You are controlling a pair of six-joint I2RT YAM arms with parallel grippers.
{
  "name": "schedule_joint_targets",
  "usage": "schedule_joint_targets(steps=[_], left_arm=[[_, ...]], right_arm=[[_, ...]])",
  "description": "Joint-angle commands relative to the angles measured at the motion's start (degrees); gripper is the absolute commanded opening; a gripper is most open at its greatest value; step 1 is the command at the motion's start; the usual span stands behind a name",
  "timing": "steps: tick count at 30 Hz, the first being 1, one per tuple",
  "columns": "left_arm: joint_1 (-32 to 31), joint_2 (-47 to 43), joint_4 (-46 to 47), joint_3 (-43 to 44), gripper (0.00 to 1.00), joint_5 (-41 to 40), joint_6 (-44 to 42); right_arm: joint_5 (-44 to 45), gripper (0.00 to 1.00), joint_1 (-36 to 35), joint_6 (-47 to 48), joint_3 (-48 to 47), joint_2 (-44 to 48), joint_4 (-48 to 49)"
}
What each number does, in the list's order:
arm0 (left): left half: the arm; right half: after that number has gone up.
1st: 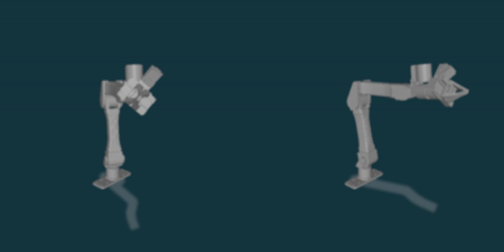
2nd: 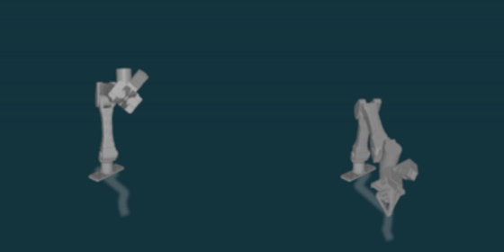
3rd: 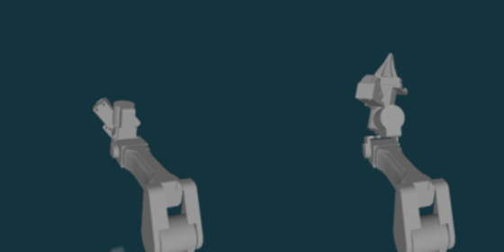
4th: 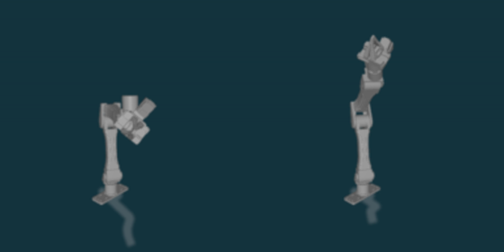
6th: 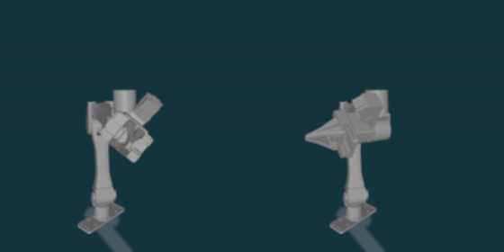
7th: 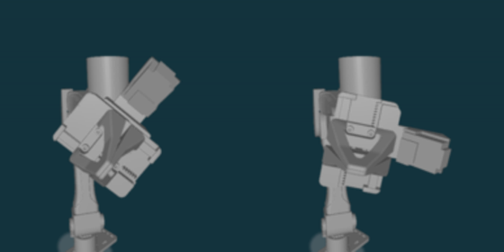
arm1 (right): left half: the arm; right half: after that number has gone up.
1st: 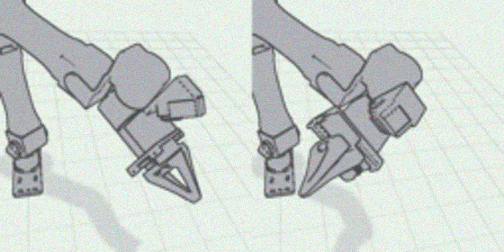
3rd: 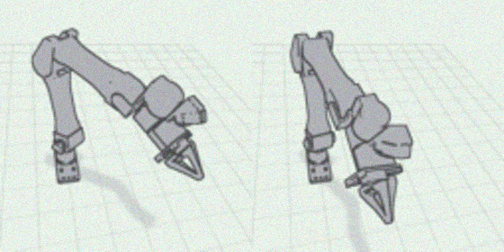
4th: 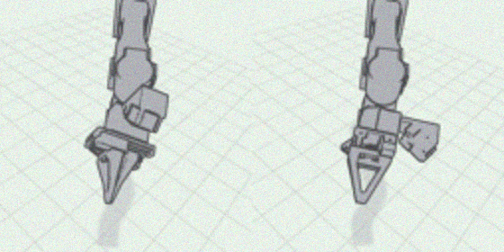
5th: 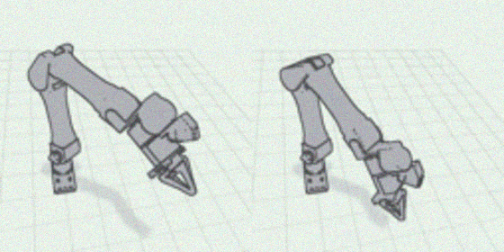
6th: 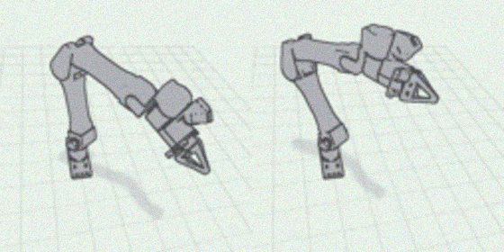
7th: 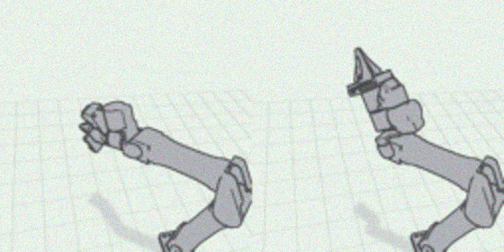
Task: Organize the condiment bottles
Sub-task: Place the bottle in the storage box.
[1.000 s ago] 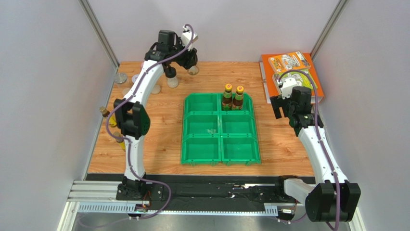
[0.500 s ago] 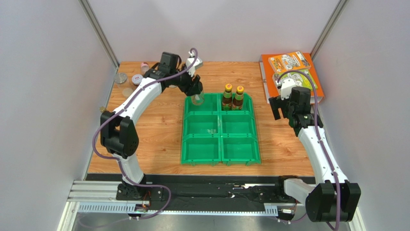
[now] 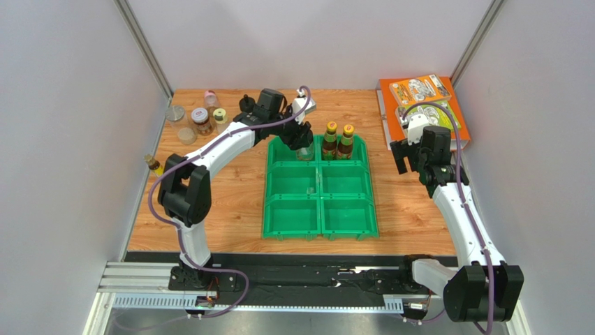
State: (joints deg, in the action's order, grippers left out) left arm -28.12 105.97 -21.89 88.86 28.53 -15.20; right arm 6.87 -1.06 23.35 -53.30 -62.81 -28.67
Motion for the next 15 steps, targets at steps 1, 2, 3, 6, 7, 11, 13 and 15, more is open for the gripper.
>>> schedule_joint_targets(steps=[1, 2, 3, 6, 7, 11, 13, 15], left_arm=[[-0.5, 3.7, 5.9, 2.4, 0.0, -1.4, 1.8], [-0.4, 4.5, 6.3, 2.5, 0.0, -1.5, 1.9], [-0.4, 4.8, 6.7, 2.5, 0.0, -1.6, 1.9], [-0.4, 6.1, 7.7, 2.7, 0.0, -1.8, 2.2], [-0.4, 6.4, 7.8, 2.8, 0.0, -1.6, 2.5], [-0.8, 8.2, 7.5, 3.2, 0.01, -1.0, 2.6], [-0.9, 8.5, 7.3, 3.2, 0.09, -0.8, 2.4], [-1.1, 8.6, 6.9, 3.3, 0.24, -0.4, 2.2]], right_arm=[[-0.7, 0.96, -0.3, -0.7, -1.9, -0.2, 0.5], [-0.7, 0.96, -0.3, -0.7, -1.9, -0.2, 0.5], [-0.7, 0.96, -0.2, -0.6, -1.8, -0.2, 0.5], [-0.9, 0.96, -0.3, -0.5, -1.7, -0.1, 0.7], [-0.9, 0.96, -0.2, -0.4, -1.7, -0.3, 0.6], [-1.1, 0.96, -0.3, -0.2, -1.6, -0.4, 0.6], [-1.0, 0.96, -0.2, -0.2, -1.6, -0.3, 0.7], [-1.0, 0.96, -0.3, -0.2, -1.6, -0.3, 0.7]])
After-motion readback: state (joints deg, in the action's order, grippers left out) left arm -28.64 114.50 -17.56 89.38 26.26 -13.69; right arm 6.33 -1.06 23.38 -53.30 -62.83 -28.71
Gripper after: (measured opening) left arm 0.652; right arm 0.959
